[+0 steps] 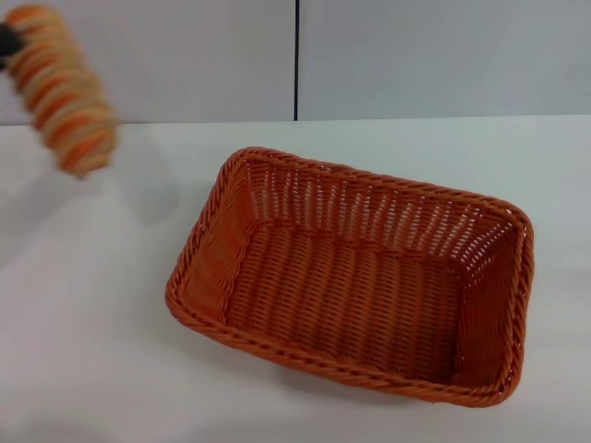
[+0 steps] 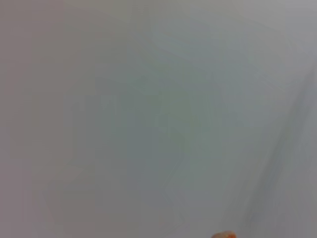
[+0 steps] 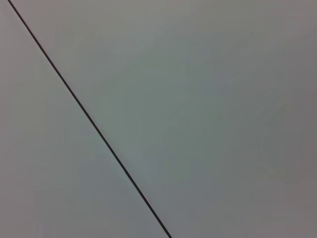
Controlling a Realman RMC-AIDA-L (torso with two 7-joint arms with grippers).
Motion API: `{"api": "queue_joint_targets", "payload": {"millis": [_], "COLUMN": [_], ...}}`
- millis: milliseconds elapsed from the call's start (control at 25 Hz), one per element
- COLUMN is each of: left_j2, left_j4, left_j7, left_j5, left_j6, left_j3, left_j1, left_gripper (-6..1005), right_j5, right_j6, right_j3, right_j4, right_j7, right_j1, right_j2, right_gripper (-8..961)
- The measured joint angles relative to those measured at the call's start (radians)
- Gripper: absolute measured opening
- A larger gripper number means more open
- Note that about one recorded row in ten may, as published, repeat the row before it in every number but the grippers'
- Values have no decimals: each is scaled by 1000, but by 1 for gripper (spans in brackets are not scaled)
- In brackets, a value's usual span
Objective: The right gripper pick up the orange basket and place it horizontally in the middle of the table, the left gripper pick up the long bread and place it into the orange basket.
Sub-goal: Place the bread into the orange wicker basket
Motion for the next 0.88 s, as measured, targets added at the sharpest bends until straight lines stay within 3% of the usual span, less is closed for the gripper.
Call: {"api": "queue_joint_targets", "payload": {"millis": [200,440,640,880], "left_j2": [-2,-10,-14,-10], "left_j4": [-191,-415,-434,-422], "left_j7": [38,173,205,194], "left_j5": [-56,-52,-52,-50], "left_j6": [97,78,29,20], "left_j3": [152,341,484,518], "left_j1": [-92,-227,-253,-247], "left_gripper": [122,120,115,112], "right_j5": [1,1,1,1], "right_j6": [1,1,1,-1], "right_j3": [0,0,0,0], "right_j4": [-3,-14,-17,-17], "right_j7": [0,-5,-7,-8], "right_j1": [2,13,15,15], "right_j2": [2,2,1,1], "right_gripper": [410,410,410,410]}}
